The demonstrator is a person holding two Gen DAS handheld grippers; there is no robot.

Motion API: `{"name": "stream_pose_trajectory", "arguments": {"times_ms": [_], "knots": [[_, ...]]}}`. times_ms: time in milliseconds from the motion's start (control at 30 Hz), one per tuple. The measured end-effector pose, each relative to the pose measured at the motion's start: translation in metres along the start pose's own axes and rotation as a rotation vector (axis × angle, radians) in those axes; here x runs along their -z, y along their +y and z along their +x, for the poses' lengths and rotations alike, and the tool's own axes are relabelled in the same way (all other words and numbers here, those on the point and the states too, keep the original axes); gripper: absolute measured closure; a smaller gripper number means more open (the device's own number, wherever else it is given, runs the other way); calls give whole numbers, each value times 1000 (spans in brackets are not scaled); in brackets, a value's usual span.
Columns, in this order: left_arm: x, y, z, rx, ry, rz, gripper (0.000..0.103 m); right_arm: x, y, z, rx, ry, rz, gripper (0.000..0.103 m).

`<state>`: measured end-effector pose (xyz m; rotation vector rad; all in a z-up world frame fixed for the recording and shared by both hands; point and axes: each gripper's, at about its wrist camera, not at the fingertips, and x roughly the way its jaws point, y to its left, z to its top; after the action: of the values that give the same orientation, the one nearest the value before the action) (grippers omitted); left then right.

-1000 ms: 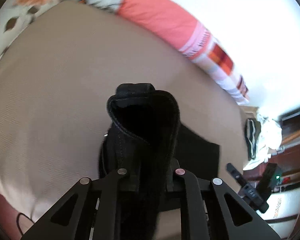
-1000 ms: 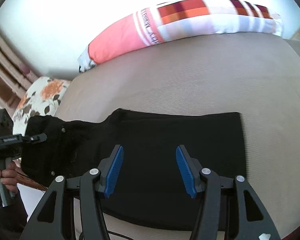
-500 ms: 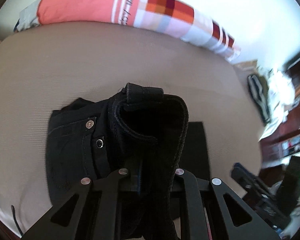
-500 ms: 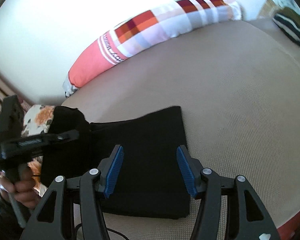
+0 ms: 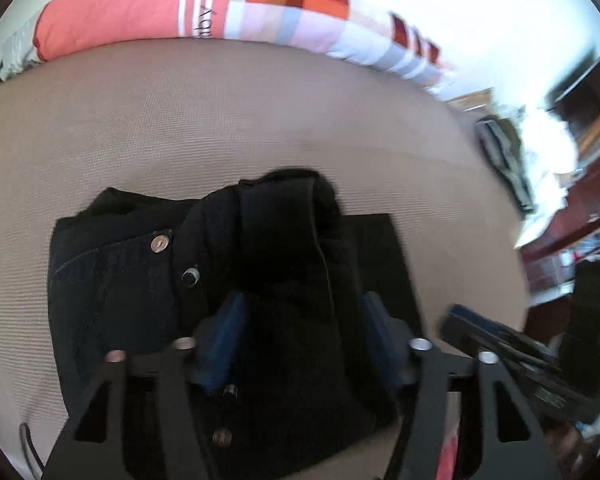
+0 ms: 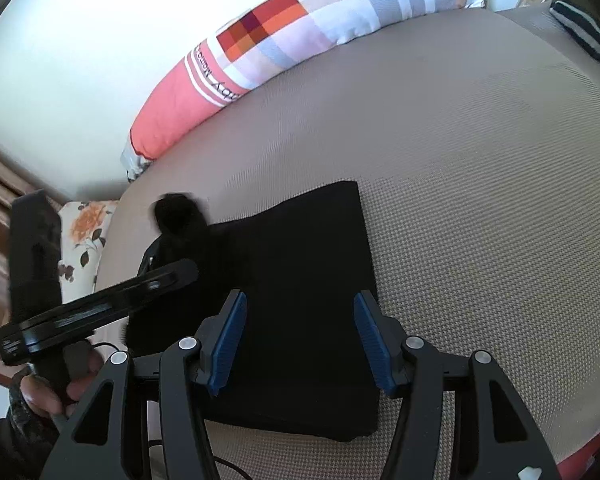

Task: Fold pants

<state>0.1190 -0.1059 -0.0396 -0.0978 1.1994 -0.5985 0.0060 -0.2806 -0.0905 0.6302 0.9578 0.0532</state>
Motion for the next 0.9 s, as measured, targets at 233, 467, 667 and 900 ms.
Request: {"name": "stream_pose_trajectory", "arguments": {"times_ms": [233, 467, 667, 900], "knots": [[20, 22, -42, -93, -121, 36, 33, -9, -4, 23, -174, 112, 17, 45], [37, 89, -63, -189, -154, -123, 33, -20, -1, 62, -281, 231, 7, 39], [55, 134, -62, -221, -145, -272, 33, -29, 7, 88, -296, 262, -28, 39], [66, 148, -45, -230, -93, -323, 33, -46, 21, 118, -384, 267, -11, 51]]}}
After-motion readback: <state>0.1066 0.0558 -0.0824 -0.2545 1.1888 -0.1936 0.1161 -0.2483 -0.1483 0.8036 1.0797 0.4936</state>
